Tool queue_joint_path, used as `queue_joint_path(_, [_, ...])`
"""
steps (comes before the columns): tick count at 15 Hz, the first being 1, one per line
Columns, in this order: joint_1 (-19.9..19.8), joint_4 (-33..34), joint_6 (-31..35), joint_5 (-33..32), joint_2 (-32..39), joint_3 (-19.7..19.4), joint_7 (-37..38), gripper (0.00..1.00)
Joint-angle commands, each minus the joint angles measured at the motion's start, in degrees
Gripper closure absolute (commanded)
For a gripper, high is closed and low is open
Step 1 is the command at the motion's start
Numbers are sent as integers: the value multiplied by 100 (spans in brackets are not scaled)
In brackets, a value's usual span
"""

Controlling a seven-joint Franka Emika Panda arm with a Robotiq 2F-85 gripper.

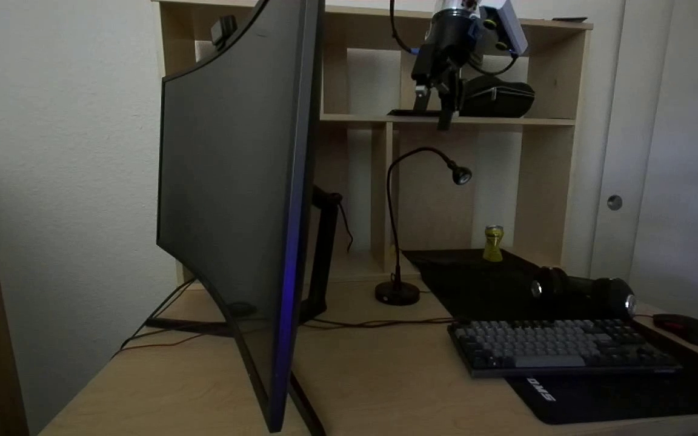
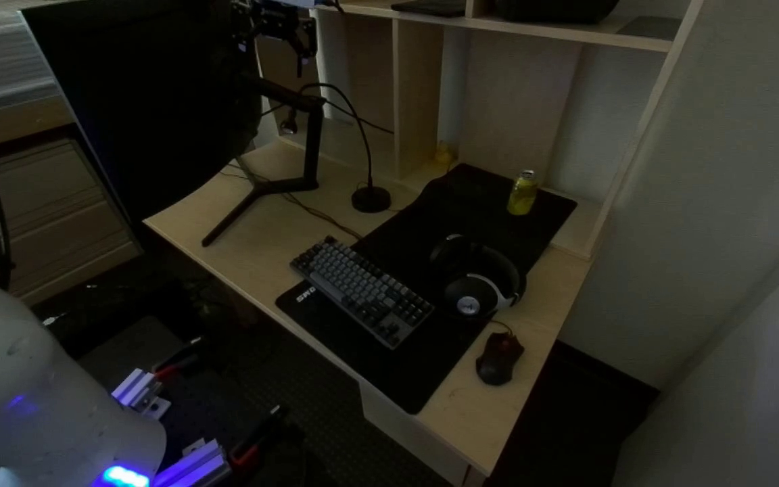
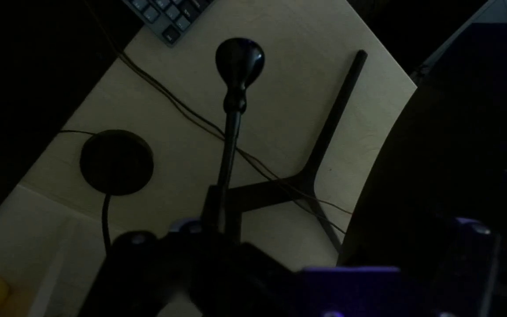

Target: Move the black lamp forward

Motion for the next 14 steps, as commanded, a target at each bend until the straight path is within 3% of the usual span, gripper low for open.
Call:
queue_joint_path(1, [-201, 17, -23, -17, -4, 221, 16, 0])
queue_joint_path(4, [-195, 99, 31, -58, 74, 239, 135, 0])
queue_joint_path(10, [-328, 702, 1139, 72, 793, 317, 372, 0])
queue_joint_path(13, [-415, 1141, 1074, 12, 1109, 395, 340, 0])
queue_joint_path(14, [-419, 772, 1158, -48, 881, 417, 364, 0])
